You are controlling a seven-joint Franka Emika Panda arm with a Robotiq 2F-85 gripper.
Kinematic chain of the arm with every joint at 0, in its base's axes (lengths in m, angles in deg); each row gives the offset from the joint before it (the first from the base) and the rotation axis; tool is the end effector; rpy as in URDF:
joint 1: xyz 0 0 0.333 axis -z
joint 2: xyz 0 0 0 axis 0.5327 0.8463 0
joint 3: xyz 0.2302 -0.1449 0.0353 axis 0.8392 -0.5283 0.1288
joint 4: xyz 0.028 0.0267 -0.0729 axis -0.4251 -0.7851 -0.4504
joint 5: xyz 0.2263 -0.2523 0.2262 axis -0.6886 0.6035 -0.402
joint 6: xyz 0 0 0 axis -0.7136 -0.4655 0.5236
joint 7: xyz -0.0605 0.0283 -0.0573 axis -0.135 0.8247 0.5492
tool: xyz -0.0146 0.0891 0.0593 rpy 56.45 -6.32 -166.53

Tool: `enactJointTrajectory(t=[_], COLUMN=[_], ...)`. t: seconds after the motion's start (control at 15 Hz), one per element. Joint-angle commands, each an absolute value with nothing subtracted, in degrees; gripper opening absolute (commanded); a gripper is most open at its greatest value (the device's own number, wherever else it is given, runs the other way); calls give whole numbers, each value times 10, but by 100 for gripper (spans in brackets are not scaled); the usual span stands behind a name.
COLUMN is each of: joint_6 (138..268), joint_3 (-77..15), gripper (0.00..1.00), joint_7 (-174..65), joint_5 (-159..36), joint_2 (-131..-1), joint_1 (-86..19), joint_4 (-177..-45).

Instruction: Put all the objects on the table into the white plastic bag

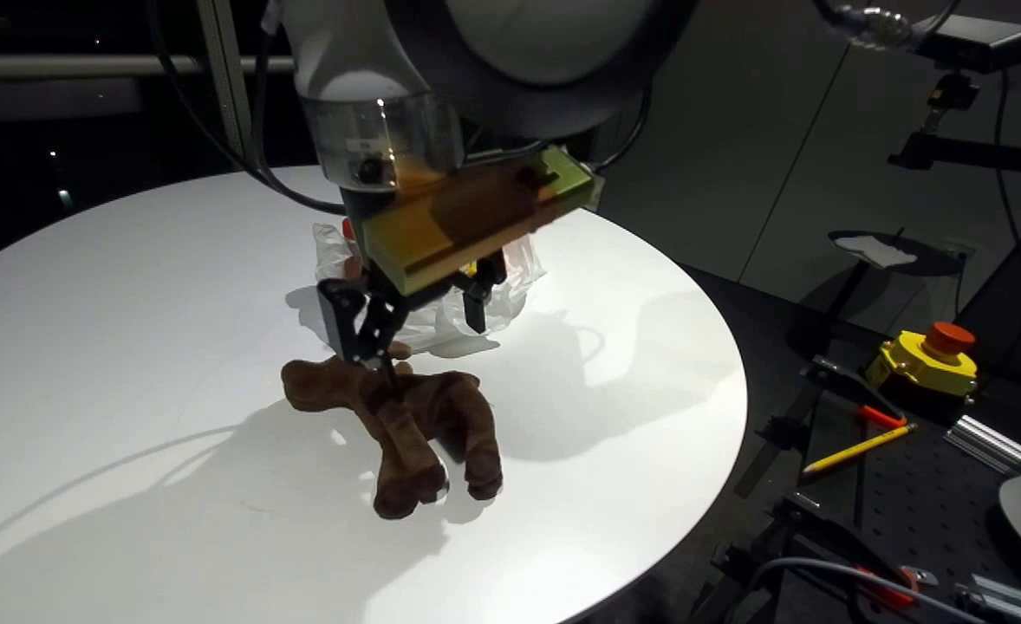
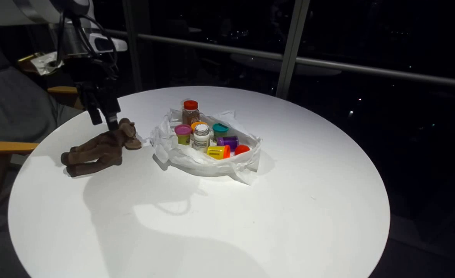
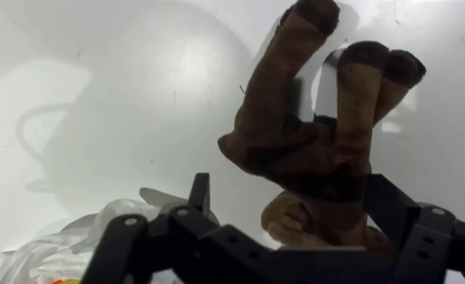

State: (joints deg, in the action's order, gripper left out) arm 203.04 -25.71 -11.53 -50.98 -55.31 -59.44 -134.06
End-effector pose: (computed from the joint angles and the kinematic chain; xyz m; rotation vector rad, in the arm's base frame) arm 0.5090 0.2737 0.1514 2.9339 -0.2231 -0.0338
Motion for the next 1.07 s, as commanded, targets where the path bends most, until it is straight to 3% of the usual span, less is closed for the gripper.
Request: enactJointTrajectory(t=[0.0, 1.0], joint_6=[2102, 2260], joint_3=[-236, -243], gripper=[100, 100], joint_7=[-159, -290], joint_5=[-500, -530], joint_2=[-576, -541], joint_1=[-571, -567], joint_4=[-1402, -1418])
